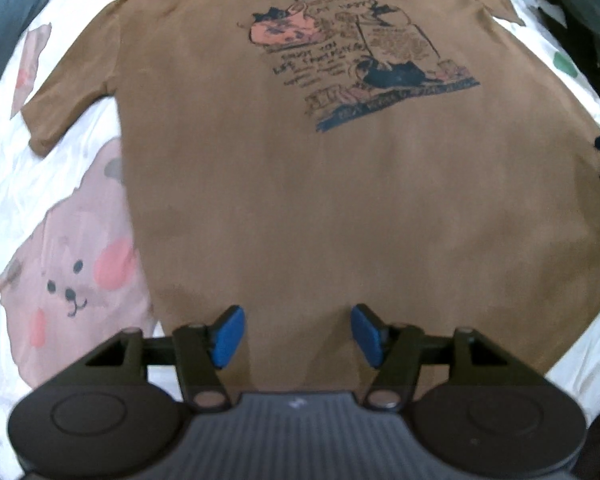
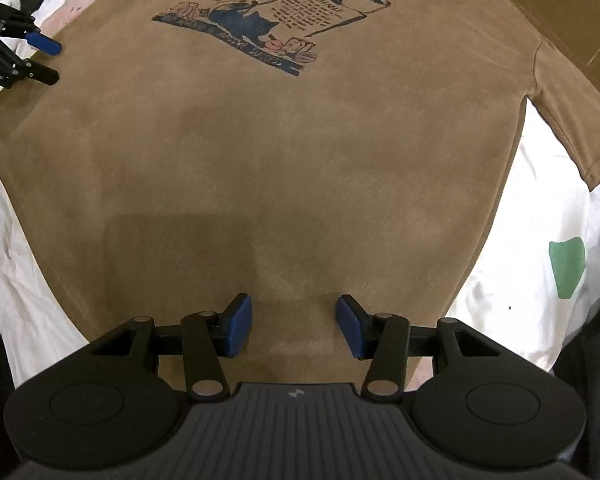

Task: Fold clothes
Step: 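Release the hem and open both tools above the flat T-shirt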

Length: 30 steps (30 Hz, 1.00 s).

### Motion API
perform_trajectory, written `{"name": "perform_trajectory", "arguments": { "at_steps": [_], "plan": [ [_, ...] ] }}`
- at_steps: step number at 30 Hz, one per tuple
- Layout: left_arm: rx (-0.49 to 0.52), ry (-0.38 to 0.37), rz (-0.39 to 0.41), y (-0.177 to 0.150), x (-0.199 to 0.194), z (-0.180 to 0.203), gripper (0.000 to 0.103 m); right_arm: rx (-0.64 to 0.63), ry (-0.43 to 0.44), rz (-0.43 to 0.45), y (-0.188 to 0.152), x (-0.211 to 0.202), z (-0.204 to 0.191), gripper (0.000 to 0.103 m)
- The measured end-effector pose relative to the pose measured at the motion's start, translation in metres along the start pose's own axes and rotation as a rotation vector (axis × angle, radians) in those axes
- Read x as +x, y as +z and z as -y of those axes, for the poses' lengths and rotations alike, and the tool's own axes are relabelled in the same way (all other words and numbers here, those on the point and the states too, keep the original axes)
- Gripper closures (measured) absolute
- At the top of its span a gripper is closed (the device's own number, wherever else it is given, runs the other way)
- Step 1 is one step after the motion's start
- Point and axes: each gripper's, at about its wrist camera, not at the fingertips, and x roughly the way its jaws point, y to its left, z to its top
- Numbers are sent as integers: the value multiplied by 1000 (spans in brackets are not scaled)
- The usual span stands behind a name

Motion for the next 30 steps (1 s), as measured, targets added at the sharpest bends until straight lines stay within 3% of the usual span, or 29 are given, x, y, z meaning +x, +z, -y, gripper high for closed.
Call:
{"name": "perform_trajectory", "arguments": {
  "at_steps": [14,19,22,30],
  "plan": [
    [-24,35,-36,-7,-11,-7,33,9,-27,-69,-22,-12,-1,50],
    [15,77,19,31,-48,-20,29,-31,-22,-73,-18,-29,-3,50],
    [23,110,48,61,-76,-31,28,-75,-17,-22,-2,-65,-1,50],
    [-11,171,135,127,-154,-60,19,-129,-74,89,48,-148,8,35]
  ]
}}
